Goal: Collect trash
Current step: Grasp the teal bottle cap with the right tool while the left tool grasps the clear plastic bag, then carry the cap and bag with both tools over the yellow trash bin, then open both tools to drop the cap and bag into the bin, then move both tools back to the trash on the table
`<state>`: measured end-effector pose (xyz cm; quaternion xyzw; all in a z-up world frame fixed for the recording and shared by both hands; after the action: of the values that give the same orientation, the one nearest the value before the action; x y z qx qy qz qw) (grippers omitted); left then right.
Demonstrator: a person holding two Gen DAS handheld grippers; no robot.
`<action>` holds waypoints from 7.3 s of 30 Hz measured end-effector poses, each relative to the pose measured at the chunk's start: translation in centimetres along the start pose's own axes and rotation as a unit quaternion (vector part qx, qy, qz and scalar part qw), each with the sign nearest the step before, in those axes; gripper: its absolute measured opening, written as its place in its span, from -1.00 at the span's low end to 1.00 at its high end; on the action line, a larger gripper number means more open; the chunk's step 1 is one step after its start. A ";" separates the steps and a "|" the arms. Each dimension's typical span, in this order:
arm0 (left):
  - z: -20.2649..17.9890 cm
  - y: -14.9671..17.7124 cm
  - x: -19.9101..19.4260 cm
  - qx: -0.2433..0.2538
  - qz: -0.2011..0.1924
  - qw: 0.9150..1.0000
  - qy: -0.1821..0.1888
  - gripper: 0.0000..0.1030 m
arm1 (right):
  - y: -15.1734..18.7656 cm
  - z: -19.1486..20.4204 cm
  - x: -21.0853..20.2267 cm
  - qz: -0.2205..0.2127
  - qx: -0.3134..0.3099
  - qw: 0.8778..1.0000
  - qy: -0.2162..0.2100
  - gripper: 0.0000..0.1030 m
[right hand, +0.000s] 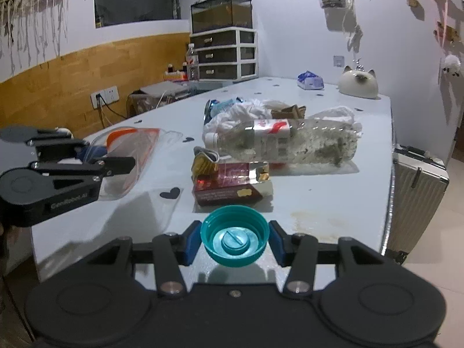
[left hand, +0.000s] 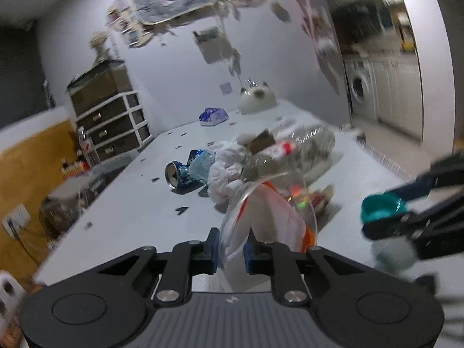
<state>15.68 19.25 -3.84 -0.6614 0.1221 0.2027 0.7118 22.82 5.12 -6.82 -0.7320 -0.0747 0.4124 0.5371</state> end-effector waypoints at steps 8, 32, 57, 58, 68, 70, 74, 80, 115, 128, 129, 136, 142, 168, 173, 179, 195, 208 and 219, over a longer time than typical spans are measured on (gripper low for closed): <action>-2.1 0.2 -2.7 -0.077 -0.016 0.997 0.021 -0.69 | 0.5 -1.2 -3.6 -0.023 0.007 0.999 0.024 -0.03; -12.6 -0.5 -7.5 -0.123 -0.054 0.986 0.094 -0.70 | 4.9 -8.4 -14.5 -0.069 0.048 0.989 0.125 -0.03; -30.1 -1.2 -0.6 -0.112 -0.001 0.969 0.222 -0.70 | 13.9 -21.0 -19.4 -0.031 0.149 0.959 0.240 -0.03; -30.7 -1.0 0.1 -0.114 0.007 0.968 0.224 -0.70 | 14.4 -21.7 -19.1 -0.025 0.156 0.957 0.243 -0.03; -36.1 0.6 9.9 -0.152 0.069 0.960 0.223 -0.70 | 19.7 -28.6 -13.4 0.015 0.221 0.944 0.243 -0.03; -36.9 0.9 12.3 -0.157 0.076 0.960 0.218 -0.70 | 20.6 -30.1 -11.6 0.019 0.233 0.942 0.242 -0.03; -38.1 2.3 17.2 -0.167 0.096 0.959 0.209 -0.70 | 22.4 -32.8 -8.0 0.028 0.257 0.935 0.241 -0.03; -39.5 6.6 24.9 -0.175 0.152 0.953 0.195 -0.70 | 27.0 -36.5 -1.5 0.057 0.302 0.922 0.235 -0.03; -39.7 24.8 44.8 -0.189 0.391 0.892 0.127 -0.69 | 43.0 -38.4 19.3 0.257 0.290 0.910 0.147 -0.02; -40.2 24.6 45.5 -0.180 0.387 0.896 0.125 -0.27 | 43.9 -38.7 19.8 0.278 0.268 0.909 0.157 0.27; -40.1 24.7 45.5 -0.176 0.388 0.896 0.123 -0.23 | 43.9 -38.8 19.8 0.280 0.267 0.909 0.157 0.27; -39.8 25.7 45.4 -0.144 0.409 0.895 0.104 0.05 | 44.2 -38.9 19.5 0.288 0.264 0.907 0.156 0.28; -39.4 25.8 45.0 -0.123 0.413 0.898 0.087 0.38 | 44.7 -39.0 18.8 0.296 0.269 0.902 0.161 0.32; -37.3 20.2 36.5 -0.085 0.347 0.931 0.068 1.00 | 41.7 -37.7 9.2 0.291 0.258 0.893 0.226 1.00; -37.4 17.8 32.5 -0.082 0.324 0.939 0.078 1.00 | 38.0 -36.9 4.3 0.256 0.253 0.900 0.247 1.00; -37.8 14.1 27.1 -0.078 0.293 0.948 0.095 1.00 | 34.3 -35.4 -2.4 0.220 0.250 0.902 0.275 1.00; -35.2 1.7 11.6 -0.101 0.127 0.975 0.151 1.00 | 23.3 -31.7 -18.1 0.082 0.217 0.905 0.356 1.00; -27.0 -5.2 2.2 -0.110 0.004 0.987 0.120 1.00 | 14.7 -25.9 -21.0 -0.018 0.165 0.922 0.350 1.00; -17.3 -6.8 0.7 -0.127 -0.031 0.989 0.073 1.00 | 8.2 -21.8 -17.3 -0.066 0.126 0.944 0.299 1.00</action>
<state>21.02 1.89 0.29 -0.7629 0.1263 0.1454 0.6172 23.75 -23.59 -2.89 -0.7416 0.0940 0.1444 0.6483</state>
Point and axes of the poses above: each gripper's, at about its wrist camera, not at the fingertips, and x roughly the way its jaws point, z to its left, y to its underside, the point moved 6 cm from there along x, roughly the way its jaws point, and after that the axes turned 11 degrees about -x, right-handed, at the moved point
